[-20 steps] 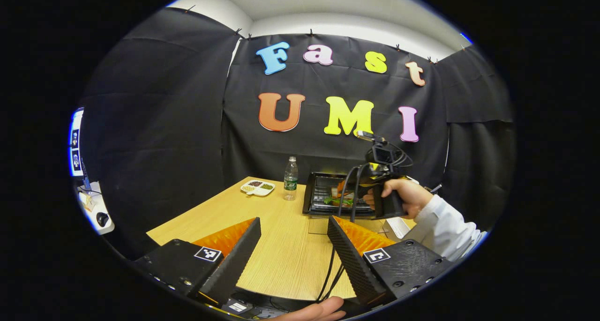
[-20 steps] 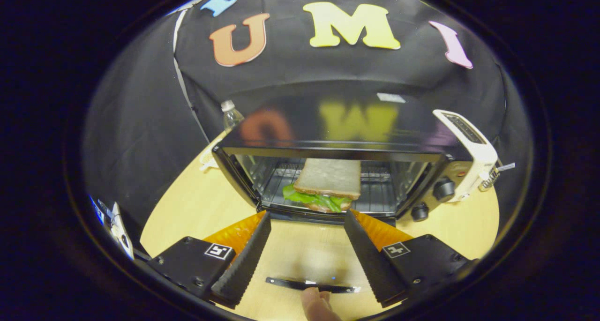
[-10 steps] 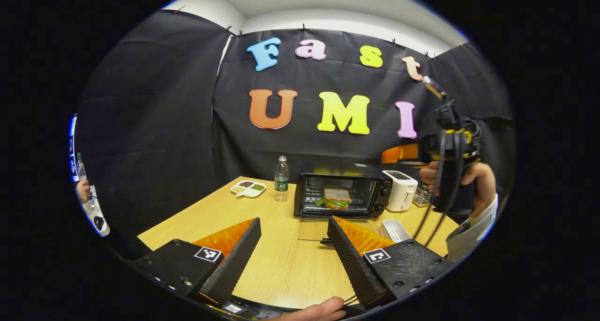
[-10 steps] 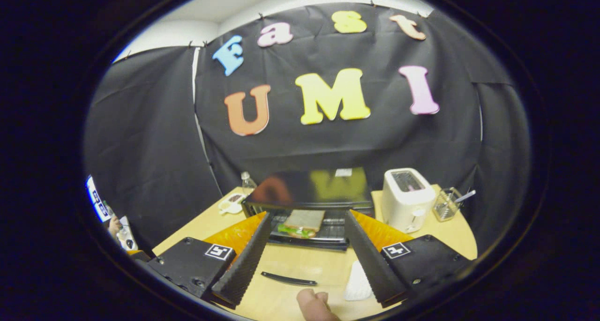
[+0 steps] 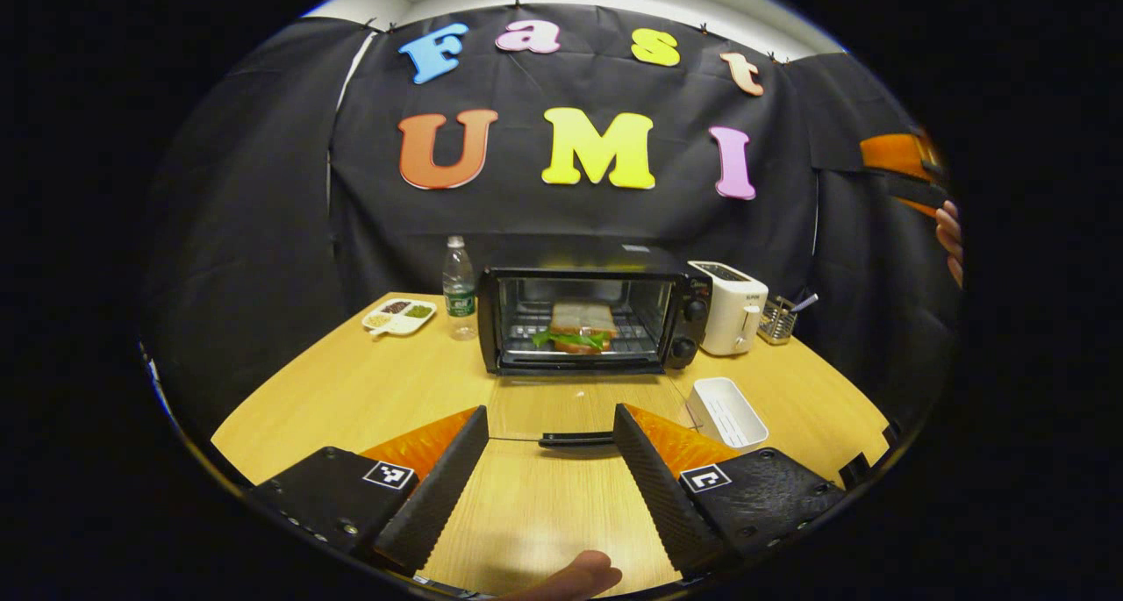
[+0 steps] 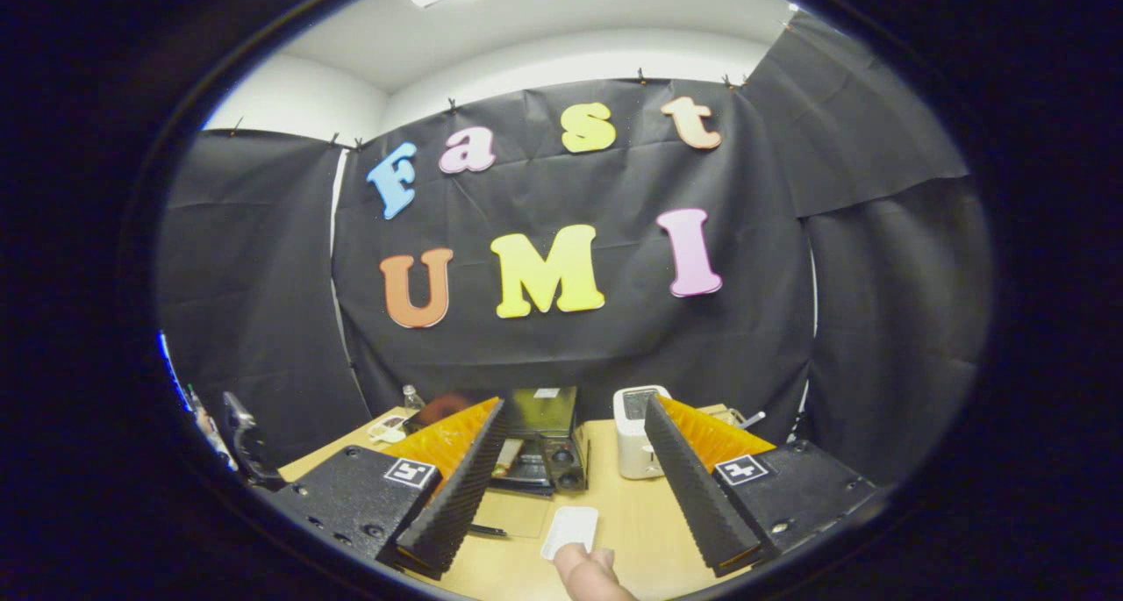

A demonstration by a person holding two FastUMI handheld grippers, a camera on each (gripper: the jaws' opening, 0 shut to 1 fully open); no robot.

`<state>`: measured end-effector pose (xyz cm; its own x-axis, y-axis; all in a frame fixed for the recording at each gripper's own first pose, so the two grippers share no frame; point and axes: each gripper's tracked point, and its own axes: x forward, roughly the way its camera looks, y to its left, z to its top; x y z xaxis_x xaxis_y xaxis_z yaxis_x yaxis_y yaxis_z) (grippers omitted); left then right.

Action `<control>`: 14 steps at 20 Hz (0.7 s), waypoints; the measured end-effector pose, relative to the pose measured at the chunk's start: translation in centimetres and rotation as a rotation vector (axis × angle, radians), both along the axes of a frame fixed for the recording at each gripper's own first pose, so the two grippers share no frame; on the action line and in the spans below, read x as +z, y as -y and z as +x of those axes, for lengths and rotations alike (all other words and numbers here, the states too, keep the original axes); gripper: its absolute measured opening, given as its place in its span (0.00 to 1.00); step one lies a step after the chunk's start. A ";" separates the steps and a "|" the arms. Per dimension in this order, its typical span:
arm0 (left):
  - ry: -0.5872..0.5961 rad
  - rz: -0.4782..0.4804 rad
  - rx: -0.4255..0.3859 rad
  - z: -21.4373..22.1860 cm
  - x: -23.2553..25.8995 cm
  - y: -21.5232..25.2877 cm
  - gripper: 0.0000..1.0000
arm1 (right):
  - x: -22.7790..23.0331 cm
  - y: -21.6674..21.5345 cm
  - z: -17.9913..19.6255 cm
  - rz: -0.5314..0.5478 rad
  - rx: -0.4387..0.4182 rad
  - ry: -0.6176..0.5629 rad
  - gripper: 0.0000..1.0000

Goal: Open the electric oven with the left hand, put the food in, and close the electric oven.

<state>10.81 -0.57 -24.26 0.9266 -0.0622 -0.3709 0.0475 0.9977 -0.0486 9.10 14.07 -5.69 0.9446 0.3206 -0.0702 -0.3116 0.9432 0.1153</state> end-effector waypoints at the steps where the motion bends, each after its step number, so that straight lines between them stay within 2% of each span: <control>1: -0.026 0.008 -0.013 0.7 -1.3 0.9 0.94 | 0.0 1.1 -0.4 -0.003 -0.012 0.001 1.00; 2: -0.052 0.011 -0.023 1.3 -2.6 1.7 0.95 | 0.2 2.1 -0.9 -0.006 -0.021 0.014 1.00; 3: -0.078 0.010 -0.031 1.6 -3.8 2.4 0.95 | 0.4 3.2 -1.3 -0.012 -0.035 0.028 0.89; 4: -0.108 0.005 -0.038 1.9 -5.1 3.1 0.95 | 0.7 4.3 -1.8 -0.022 -0.044 0.047 1.00; 7: -0.185 0.006 -0.040 2.6 -8.4 4.5 0.94 | 1.2 6.7 -3.1 -0.045 -0.058 0.093 1.00; 8: -0.208 0.005 -0.042 2.8 -9.1 5.0 0.94 | 1.3 7.8 -3.3 -0.043 -0.076 0.104 0.89; 10: -0.247 0.003 -0.038 3.3 -10.5 5.7 0.95 | 1.0 9.5 -3.3 -0.037 -0.128 0.112 0.89; 11: -0.266 0.003 -0.038 3.5 -11.0 6.0 0.95 | 0.2 10.8 -2.2 -0.032 -0.148 0.111 1.00; 14: -0.301 0.006 -0.032 4.1 -12.2 6.4 0.95 | -0.3 11.4 -2.4 0.001 -0.134 0.113 1.00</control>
<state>14.93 -7.01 -36.50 0.7727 -0.0866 -0.6288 0.0631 0.9962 -0.0596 6.65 2.63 -5.99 0.9807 0.1915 0.0395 -0.1943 0.9770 0.0875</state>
